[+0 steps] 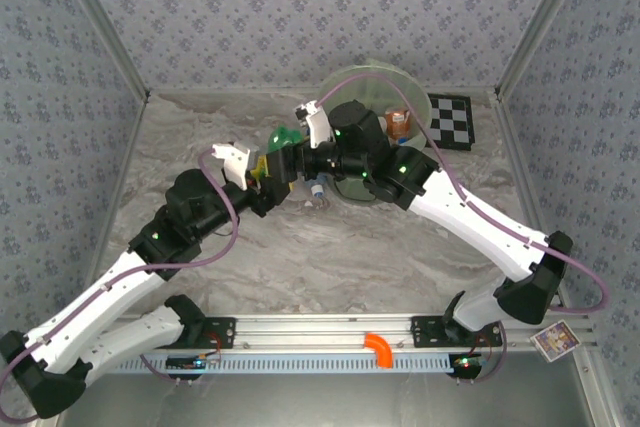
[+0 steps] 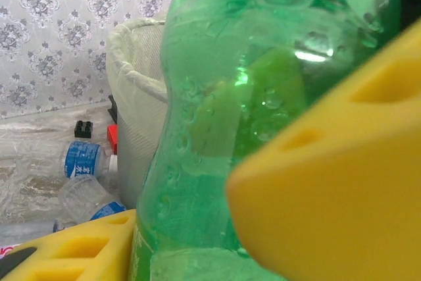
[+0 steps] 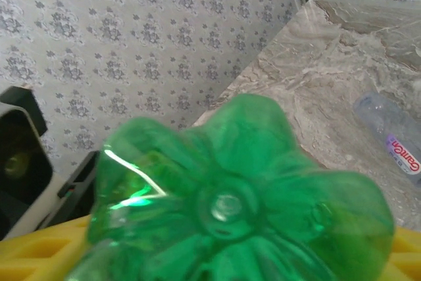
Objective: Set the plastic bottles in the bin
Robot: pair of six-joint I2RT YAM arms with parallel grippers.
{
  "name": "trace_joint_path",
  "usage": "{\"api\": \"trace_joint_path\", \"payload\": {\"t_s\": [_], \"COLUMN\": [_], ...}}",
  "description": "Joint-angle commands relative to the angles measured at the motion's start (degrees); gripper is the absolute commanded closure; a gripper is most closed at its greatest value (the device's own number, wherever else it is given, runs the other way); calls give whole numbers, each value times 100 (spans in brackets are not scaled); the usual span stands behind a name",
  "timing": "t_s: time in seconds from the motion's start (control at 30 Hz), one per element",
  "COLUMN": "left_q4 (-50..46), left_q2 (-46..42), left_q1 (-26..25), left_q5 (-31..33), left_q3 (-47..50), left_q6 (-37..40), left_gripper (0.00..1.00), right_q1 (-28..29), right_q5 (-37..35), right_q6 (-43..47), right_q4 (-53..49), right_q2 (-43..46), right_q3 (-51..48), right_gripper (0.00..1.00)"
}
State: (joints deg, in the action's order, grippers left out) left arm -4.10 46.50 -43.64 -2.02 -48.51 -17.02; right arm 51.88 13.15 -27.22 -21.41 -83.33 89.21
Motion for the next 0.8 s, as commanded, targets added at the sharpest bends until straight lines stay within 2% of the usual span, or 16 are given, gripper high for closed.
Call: {"api": "trace_joint_path", "payload": {"t_s": [0.0, 0.1, 0.17, 0.3, 0.37, 0.57, 0.6, 0.77], "left_q4": [137, 146, 164, 161, 148, 120, 110, 85], "left_q2": [-25, 20, 24, 8, -31, -185, -201, -309], "left_q1": [-40, -35, -39, -38, -39, -39, -39, -38], "left_q5": [22, 22, 15, 10, 16, 179, 211, 319], "left_q3": [-114, -115, -119, -136, -134, -66, -62, 7], "left_q6": [115, 106, 81, -8, -54, -151, -186, -233], "left_gripper": [48, 47, 43, 31, 22, 17, 8, 6], "right_q1": [51, 44, 35, -83, -191, -555, -638, -1314], "right_q5": [20, -14, -80, -134, -225, -766, -851, -1084], "right_q6": [85, 127, 178, 221, 244, 441, 497, 608], "right_q4": [-89, -109, -115, -185, -199, -238, -267, -420], "right_q2": [-21, 23, 90, 258, 375, 813, 891, 1105], "right_q3": [246, 255, 246, 189, 185, 62, 58, 59], "right_gripper": [36, 40, 43, 46, 47, 49, 49, 49]}}
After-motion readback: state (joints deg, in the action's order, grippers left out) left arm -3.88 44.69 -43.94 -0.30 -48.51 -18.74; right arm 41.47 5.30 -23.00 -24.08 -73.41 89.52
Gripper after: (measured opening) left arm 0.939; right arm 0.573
